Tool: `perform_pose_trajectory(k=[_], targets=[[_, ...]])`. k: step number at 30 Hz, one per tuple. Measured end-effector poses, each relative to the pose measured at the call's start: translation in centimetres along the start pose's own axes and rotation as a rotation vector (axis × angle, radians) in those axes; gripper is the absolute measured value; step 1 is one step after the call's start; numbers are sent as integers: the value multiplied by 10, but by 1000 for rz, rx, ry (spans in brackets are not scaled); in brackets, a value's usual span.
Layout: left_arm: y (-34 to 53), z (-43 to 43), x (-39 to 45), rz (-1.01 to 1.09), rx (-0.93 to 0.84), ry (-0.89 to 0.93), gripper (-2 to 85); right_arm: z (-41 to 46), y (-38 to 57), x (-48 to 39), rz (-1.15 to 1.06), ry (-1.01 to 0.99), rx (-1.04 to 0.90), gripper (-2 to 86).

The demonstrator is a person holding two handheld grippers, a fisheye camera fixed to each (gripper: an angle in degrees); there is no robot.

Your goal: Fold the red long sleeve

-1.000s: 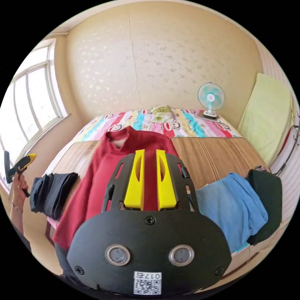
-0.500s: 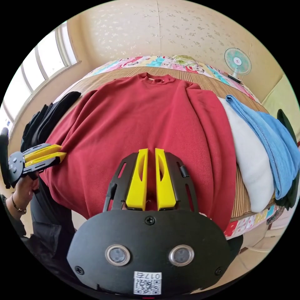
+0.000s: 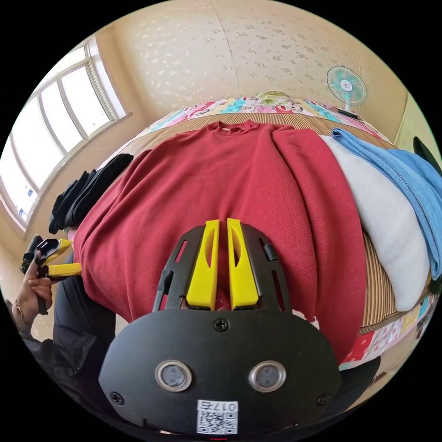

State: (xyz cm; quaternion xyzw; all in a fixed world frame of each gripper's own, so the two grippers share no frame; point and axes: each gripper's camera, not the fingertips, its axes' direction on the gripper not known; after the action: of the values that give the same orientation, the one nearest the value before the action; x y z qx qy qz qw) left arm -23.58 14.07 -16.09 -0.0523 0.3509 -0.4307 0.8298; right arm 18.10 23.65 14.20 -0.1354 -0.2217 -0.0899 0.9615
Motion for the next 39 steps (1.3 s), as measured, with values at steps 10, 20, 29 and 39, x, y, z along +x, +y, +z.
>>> perform_pose_trajectory(k=[10, 20, 29, 39], targets=[[-53, -86, -31, -416, 150, 326, 160, -17, 11, 19, 12, -28, 5, 31], [-67, -135, -40, -553, 232, 411, 134, -33, 21, 29, 16, -38, 7, 30], [-44, -208, -27, -414, 385, 560, 50, -45, 29, 37, 22, -60, 7, 28], [-42, -101, 337, 806, 393, 98, 51, -50, 35, 35, 5, -34, 20, 27]])
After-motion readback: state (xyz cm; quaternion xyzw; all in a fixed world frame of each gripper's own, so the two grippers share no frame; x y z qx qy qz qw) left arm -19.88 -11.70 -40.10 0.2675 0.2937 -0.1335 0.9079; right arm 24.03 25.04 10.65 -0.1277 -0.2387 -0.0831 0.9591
